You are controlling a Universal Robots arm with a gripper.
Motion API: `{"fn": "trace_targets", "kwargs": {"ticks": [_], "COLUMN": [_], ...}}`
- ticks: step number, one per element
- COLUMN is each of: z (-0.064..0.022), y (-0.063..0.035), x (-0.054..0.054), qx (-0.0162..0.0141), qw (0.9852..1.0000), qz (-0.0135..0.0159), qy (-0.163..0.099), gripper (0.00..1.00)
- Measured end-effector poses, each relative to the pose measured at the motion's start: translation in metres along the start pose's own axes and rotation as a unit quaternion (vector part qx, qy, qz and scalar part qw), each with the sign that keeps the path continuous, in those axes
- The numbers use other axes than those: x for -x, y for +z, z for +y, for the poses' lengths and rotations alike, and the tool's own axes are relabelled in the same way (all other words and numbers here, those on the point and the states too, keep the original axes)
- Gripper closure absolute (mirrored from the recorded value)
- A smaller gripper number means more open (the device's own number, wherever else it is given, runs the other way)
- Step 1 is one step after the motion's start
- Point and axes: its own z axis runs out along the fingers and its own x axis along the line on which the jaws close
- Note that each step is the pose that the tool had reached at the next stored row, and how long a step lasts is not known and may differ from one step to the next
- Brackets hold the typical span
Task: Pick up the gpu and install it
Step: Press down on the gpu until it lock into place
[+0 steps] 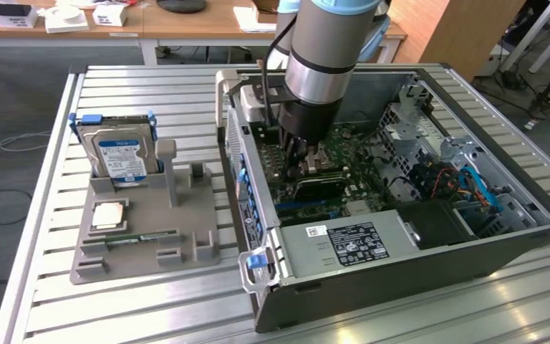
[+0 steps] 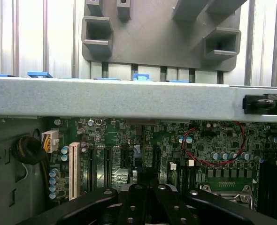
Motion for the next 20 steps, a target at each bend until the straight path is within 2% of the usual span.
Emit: {"fn": "trace_targets", "kwargs": {"ticks": [20], "z": [0.0000], "y": [0.0011], "x": [0.0000], "qx": [0.0000], "qw": [1.0000], "qz": [0.0000], "qy": [0.000], "gripper": [0.89]}}
